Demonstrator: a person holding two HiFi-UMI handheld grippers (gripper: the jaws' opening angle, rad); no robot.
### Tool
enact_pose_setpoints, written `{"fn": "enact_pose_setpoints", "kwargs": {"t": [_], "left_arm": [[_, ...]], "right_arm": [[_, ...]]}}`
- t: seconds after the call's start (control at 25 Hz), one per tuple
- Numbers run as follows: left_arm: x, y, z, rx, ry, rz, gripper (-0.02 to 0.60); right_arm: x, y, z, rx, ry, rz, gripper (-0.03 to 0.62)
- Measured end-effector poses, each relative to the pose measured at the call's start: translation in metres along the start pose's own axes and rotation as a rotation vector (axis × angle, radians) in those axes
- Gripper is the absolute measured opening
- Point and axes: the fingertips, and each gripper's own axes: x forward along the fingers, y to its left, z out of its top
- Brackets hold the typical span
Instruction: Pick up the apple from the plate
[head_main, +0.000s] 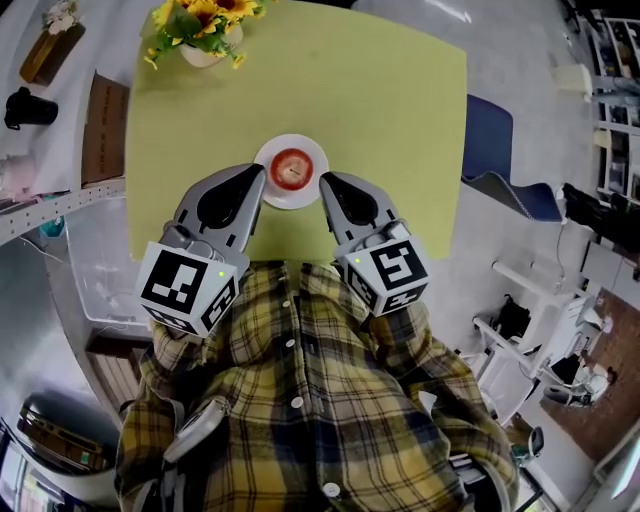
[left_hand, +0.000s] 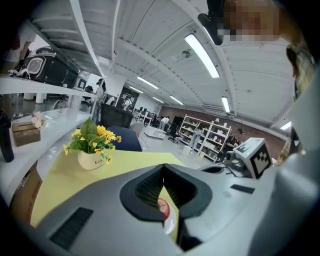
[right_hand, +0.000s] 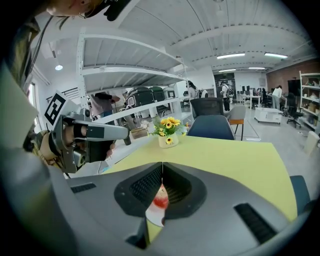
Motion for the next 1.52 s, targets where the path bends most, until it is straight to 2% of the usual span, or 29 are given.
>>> {"fn": "enact_pose_setpoints", "kwargs": {"t": [0.56, 0.64, 0.88, 1.08, 1.32, 1.52], "left_arm": [[0.008, 0.031, -0.056, -0.042, 0.080, -0.003, 0.008], [0.010, 0.032, -0.058, -0.044, 0.083, -0.004, 0.008], [0.019, 0.036, -0.071, -0.046, 0.104, -0.005, 0.008], [0.022, 0.041, -0.083, -0.052, 0.115, -0.002, 0.008], [0.025, 0.037, -0.093, -0.066, 0.130, 0.004, 0.008], [0.026, 0.037, -0.101, -0.084, 0.143, 0.007, 0.008]], "right_arm": [[0.039, 0.007, -0.047, 0.004, 0.065, 0.053, 0.005], [0.041, 0.007, -0.051, 0.004, 0.073, 0.066, 0.055], [0.046, 0.005, -0.067, -0.011, 0.090, 0.070, 0.133], [0.054, 0.002, -0.083, -0.008, 0.111, 0.075, 0.170], [0.057, 0.001, -0.094, -0.025, 0.135, 0.108, 0.282], [0.063, 0.000, -0.098, -0.066, 0.154, 0.112, 0.327]]}}
